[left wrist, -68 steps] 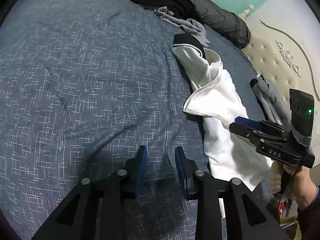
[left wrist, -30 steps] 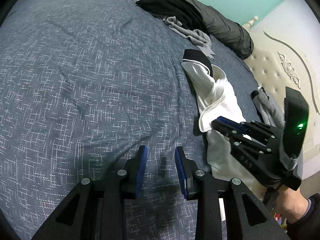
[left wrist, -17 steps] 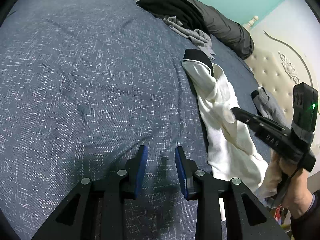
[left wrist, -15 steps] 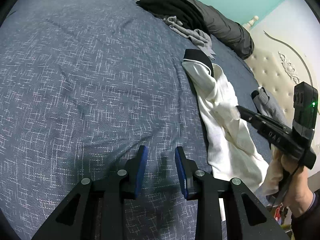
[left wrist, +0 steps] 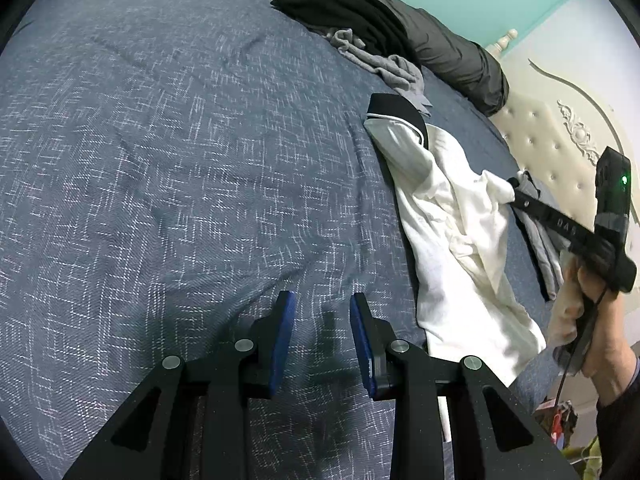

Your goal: Fold clothes

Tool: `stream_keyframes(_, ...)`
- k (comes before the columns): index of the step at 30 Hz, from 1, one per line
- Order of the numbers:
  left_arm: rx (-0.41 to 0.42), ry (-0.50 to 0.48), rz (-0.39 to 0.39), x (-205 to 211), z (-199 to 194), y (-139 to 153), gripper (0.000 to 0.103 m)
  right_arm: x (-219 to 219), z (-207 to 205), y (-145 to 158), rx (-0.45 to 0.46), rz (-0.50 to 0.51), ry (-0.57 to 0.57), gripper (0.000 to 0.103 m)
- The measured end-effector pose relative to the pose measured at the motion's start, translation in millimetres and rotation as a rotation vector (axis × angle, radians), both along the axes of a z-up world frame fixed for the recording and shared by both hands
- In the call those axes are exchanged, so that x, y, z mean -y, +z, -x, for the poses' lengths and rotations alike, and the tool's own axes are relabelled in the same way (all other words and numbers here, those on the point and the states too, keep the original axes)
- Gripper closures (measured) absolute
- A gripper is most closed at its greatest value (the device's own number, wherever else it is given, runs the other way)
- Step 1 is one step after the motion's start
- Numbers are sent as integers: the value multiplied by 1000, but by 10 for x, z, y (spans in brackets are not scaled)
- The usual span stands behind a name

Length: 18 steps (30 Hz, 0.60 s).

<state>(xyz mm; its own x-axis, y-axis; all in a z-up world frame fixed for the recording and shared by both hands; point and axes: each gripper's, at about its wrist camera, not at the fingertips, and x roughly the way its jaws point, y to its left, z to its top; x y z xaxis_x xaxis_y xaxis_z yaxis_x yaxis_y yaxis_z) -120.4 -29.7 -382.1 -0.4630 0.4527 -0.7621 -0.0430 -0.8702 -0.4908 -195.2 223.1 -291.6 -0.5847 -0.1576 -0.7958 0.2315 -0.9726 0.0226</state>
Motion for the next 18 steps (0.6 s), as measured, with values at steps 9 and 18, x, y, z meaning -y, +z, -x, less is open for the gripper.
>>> stream_keyframes(9,7,-6,4,-10,13,-25,72,-430,282,104,0,34,-86,100)
stream_keyframes(18,17,-18,10,-42,25,-62,72,-776,574,75,-3,-7,-132,100)
